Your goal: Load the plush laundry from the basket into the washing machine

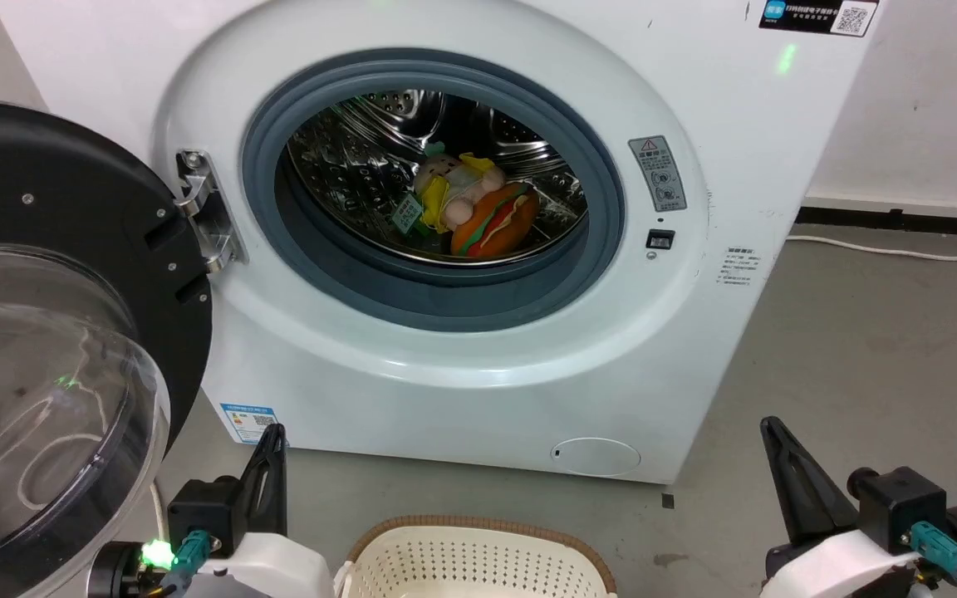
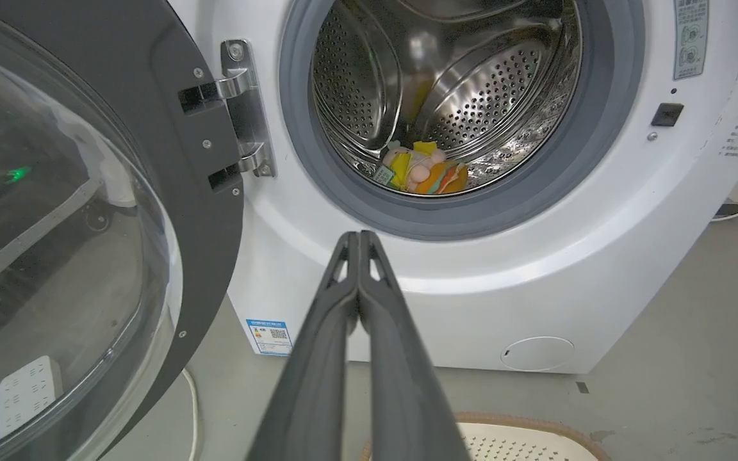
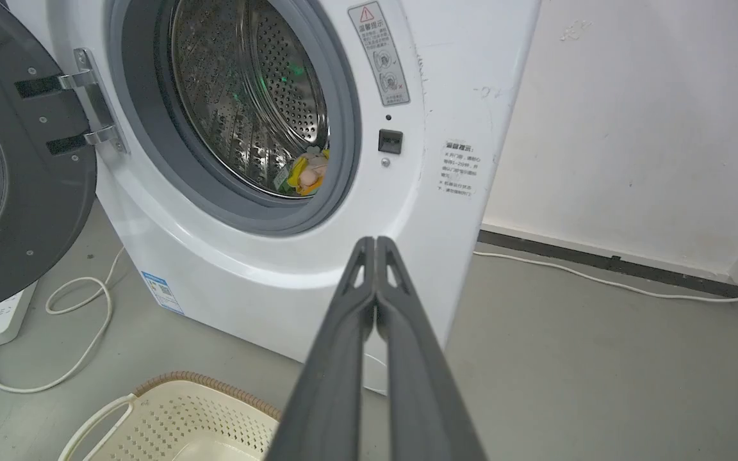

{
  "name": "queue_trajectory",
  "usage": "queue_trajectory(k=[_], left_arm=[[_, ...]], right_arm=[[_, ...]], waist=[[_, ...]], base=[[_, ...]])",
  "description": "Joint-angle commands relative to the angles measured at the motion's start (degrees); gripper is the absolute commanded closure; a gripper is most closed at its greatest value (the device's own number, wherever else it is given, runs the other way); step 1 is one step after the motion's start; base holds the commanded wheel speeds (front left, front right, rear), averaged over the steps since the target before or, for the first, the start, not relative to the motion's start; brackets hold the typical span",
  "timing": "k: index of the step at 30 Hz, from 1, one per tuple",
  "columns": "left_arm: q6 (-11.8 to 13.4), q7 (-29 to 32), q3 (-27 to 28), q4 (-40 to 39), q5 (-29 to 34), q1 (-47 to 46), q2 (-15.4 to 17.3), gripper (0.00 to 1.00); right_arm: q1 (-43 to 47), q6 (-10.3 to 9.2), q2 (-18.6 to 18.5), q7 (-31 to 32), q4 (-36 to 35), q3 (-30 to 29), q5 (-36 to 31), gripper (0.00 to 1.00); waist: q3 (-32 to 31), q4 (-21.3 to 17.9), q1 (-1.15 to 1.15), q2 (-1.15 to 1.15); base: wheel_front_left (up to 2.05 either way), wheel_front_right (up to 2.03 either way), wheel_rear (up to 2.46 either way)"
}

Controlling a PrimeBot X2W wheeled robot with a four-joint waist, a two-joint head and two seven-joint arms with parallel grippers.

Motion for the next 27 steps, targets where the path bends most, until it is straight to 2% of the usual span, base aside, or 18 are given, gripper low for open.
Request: queue_trajectory(k=[1,27], left_arm=[[-0.25,0.33,0.39,-0.39,0.54,-0.68,-0.34,1.00],[-1.31,3.22,2.37,-2.20,2.86,-0.93,-1.07,1.00]], right_arm=[[-0.86,-0.04,-0.01,0.19,0.20,-0.02,-0.42,1.00],[-1.97,-0.05,-0.01,3.10,0.35,-0.01,-1.92,1.00]], waist=[[0.00,0.01,0.00,0.00],[0.04,0.41,0.00,0.00]], base=[[0.00,0.00,0.00],[0.00,0.00,0.00]])
